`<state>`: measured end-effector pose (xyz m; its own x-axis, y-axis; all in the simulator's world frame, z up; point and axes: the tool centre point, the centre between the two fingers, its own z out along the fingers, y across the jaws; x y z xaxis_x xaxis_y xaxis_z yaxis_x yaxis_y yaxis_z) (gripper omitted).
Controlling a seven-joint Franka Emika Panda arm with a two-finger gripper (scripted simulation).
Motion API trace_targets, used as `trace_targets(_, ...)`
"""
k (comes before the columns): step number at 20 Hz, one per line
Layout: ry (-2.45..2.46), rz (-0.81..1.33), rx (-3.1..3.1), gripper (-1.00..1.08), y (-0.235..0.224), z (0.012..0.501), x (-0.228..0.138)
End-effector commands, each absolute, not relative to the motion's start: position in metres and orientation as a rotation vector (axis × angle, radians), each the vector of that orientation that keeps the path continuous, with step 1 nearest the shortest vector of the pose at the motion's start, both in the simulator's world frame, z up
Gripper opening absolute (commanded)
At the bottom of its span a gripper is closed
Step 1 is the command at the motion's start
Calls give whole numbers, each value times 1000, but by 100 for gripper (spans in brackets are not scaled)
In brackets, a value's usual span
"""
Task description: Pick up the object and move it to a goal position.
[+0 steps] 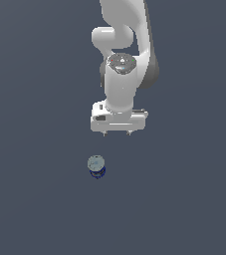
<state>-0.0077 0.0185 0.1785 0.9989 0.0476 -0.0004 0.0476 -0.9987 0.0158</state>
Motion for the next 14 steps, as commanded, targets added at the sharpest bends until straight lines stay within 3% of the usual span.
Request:
trace_targets(1,77,-1,3125,100,20,179,-8)
trace_targets(14,234,-3,3116,100,8,172,8)
